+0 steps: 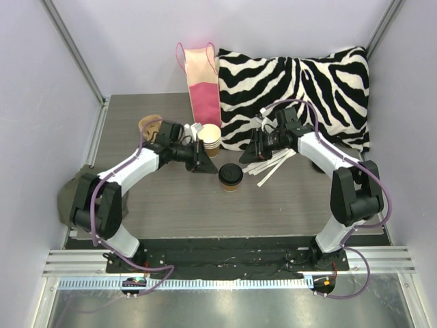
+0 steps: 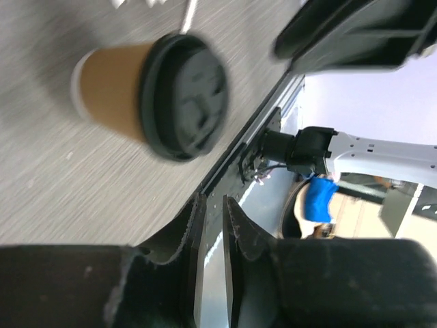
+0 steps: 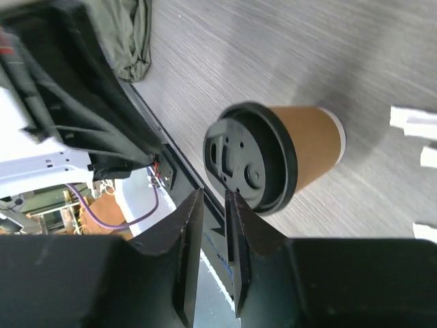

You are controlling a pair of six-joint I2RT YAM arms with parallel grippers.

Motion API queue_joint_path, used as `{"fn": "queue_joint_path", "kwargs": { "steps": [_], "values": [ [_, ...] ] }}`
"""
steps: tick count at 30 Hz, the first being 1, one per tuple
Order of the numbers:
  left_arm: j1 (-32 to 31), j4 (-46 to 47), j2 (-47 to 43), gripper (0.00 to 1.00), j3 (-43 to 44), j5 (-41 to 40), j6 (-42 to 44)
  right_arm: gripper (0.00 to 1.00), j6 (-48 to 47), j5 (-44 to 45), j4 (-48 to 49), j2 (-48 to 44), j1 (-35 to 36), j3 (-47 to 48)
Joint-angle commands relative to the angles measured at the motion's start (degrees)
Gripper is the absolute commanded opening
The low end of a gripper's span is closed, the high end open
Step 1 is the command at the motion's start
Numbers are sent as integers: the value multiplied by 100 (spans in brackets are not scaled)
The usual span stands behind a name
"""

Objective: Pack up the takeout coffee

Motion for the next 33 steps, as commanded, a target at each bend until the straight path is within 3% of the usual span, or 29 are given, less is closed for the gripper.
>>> {"fn": "queue_joint_path", "kwargs": {
  "steps": [1,7,20,33],
  "values": [
    [-416,348,79,18,658,-338,-65,27,-33,454,31,-274,23,-284],
    [-732,295,502,18,1045,-629,-82,30,-69,1088,-5,-266,75,-311],
    [-917,436,1064,17,790,-743,-170,32,-227,1405,-136,-29,357,-425],
    [-917,313,1275,11,720,-866,-126,20,-403,1633,-146,349,445,-583]
  ]
}}
